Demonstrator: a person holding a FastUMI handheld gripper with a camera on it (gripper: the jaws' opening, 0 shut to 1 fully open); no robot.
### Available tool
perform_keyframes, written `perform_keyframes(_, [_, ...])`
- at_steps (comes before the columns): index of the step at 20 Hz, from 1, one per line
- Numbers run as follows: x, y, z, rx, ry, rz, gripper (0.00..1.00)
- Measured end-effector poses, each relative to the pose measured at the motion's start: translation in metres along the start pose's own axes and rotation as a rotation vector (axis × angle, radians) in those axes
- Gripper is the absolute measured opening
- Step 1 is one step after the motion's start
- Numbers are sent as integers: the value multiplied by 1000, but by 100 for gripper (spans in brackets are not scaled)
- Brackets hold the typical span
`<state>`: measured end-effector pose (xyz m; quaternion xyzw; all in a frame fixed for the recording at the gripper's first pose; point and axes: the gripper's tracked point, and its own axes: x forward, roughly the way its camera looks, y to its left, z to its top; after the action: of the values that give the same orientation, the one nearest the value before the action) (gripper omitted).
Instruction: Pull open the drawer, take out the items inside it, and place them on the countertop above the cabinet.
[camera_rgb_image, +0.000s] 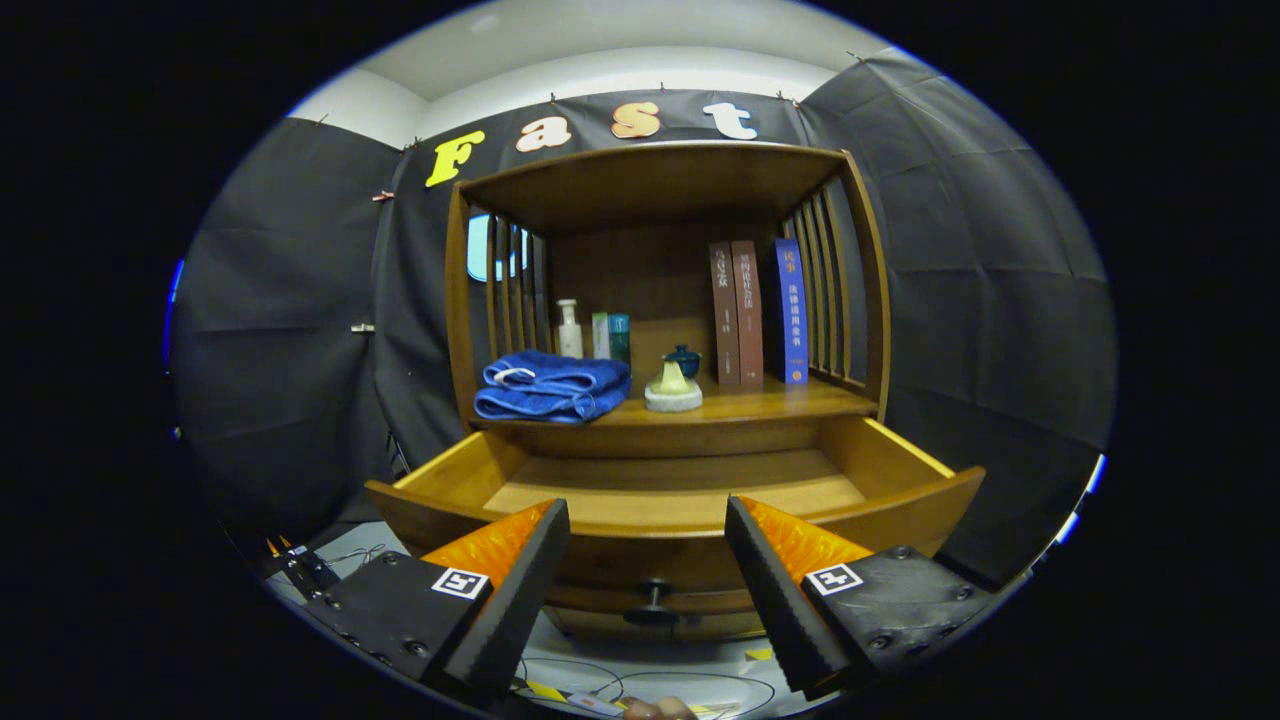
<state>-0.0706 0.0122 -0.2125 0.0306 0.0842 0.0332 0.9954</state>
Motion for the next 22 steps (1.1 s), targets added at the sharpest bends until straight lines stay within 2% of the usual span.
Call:
perform_keyframes(8, [23, -10, -47, 25, 60, -41, 99])
perform_keyframes(14, [29, -19, -54, 47, 73, -94, 97])
perform_keyframes(22, [36, -17, -51, 21, 63, -106, 99])
